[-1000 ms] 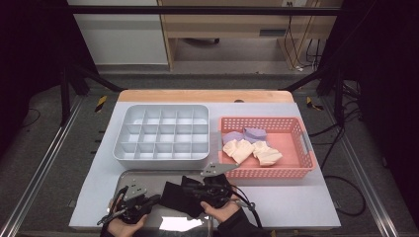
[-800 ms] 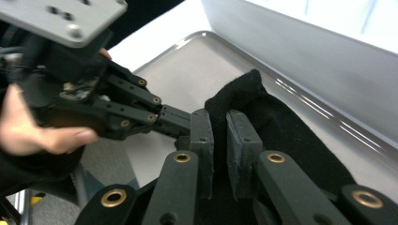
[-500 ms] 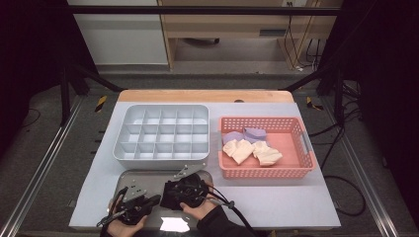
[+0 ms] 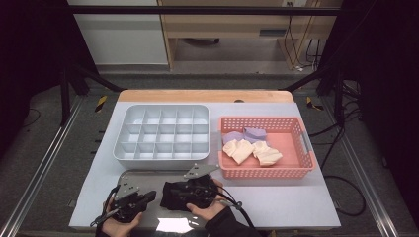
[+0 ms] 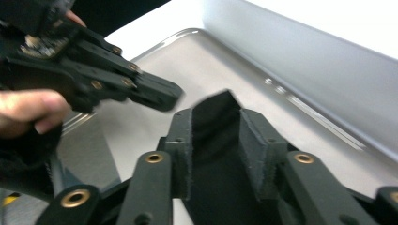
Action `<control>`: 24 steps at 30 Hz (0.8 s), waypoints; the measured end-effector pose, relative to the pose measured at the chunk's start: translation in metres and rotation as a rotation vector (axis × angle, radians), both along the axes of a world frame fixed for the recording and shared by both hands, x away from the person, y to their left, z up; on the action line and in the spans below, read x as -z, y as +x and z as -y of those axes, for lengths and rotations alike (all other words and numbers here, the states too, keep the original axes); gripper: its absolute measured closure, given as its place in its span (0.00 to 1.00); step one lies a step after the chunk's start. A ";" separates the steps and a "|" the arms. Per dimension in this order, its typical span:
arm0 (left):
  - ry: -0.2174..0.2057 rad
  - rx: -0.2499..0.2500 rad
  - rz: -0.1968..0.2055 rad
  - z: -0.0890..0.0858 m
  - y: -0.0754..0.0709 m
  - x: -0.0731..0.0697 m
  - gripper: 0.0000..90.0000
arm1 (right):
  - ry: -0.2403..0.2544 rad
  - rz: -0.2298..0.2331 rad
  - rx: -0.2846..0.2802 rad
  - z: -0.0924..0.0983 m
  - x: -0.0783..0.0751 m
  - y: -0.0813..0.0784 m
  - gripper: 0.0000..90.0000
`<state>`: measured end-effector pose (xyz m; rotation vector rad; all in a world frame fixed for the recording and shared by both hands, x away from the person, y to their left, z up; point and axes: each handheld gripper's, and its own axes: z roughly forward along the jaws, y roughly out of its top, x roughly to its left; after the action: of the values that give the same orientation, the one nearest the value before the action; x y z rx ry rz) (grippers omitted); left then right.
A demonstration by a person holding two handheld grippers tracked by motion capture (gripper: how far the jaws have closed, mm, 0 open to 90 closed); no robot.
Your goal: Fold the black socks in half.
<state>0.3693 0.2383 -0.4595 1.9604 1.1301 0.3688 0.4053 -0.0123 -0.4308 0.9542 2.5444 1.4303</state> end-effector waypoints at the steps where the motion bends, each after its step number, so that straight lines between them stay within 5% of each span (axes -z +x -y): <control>1: -0.010 -0.004 0.009 -0.001 0.000 -0.003 0.99 | -0.005 0.011 0.013 0.006 0.000 -0.002 0.78; 6: -0.046 0.016 0.052 0.002 0.000 -0.020 0.99 | -0.060 -0.009 0.033 0.029 0.014 -0.010 0.85; 12: -0.016 0.088 0.083 0.033 0.001 -0.035 0.99 | -0.080 -0.020 0.037 0.034 0.023 -0.014 0.87; 16: 0.044 0.121 0.058 0.055 0.007 -0.026 0.99 | -0.068 -0.006 0.023 0.033 0.021 -0.017 0.87; 21: 0.118 0.103 0.011 0.051 0.009 -0.006 0.99 | -0.114 -0.018 0.023 0.032 0.032 -0.017 0.90; 24: 0.090 0.105 -0.016 0.045 0.011 0.003 0.99 | -0.116 -0.024 0.028 0.033 0.038 -0.016 0.91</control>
<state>0.3804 0.1929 -0.4621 2.0949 1.0314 0.3540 0.3893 -0.0451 -0.4683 0.9897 2.5880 1.2562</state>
